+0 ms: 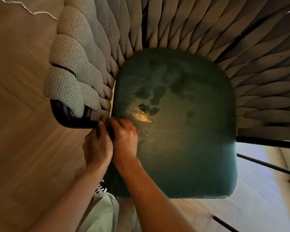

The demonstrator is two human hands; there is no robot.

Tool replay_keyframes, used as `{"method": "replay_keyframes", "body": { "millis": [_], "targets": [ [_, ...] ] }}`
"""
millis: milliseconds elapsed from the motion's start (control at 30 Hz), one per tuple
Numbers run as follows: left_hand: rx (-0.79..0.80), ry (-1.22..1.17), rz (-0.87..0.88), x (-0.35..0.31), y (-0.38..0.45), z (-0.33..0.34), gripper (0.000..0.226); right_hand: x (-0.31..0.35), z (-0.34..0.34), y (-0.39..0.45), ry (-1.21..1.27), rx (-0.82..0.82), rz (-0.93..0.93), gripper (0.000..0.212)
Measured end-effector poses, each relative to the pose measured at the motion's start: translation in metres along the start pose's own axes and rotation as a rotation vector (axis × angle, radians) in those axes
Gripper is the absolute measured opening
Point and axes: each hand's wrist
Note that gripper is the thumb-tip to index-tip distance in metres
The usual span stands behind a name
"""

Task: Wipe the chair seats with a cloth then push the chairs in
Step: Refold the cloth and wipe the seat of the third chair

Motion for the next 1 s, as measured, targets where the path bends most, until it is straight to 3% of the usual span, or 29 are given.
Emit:
{"method": "replay_keyframes", "body": {
  "millis": [200,367,733,867,1000],
  "targets": [
    [0.057,0.052,0.059,0.002,-0.006,0.005,0.037,-0.034,-0.022,-0.002,-0.142,0.046,-0.064,0.030],
    [0.118,0.215,0.118,-0.001,-0.010,0.013,0.039,-0.110,-0.069,0.000,-0.133,0.018,0.070,0.038],
    [0.011,0.317,0.161,-0.006,-0.010,0.028,0.048,-0.277,-0.176,-0.006,-0.285,-0.043,0.299,0.039],
    [0.025,0.472,0.206,-0.007,-0.009,0.027,0.040,-0.296,-0.187,-0.006,-0.251,-0.064,0.523,0.037],
    [0.020,0.535,0.277,-0.010,-0.013,0.027,0.037,-0.285,-0.178,-0.005,-0.176,-0.116,0.617,0.040]
  ]
}}
Point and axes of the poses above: each hand's wrist, its own y-axis towards the middle knuckle, its own z-axis out of the palm, x = y × z, and after that the axes turned 6 degrees about -y, right-handed
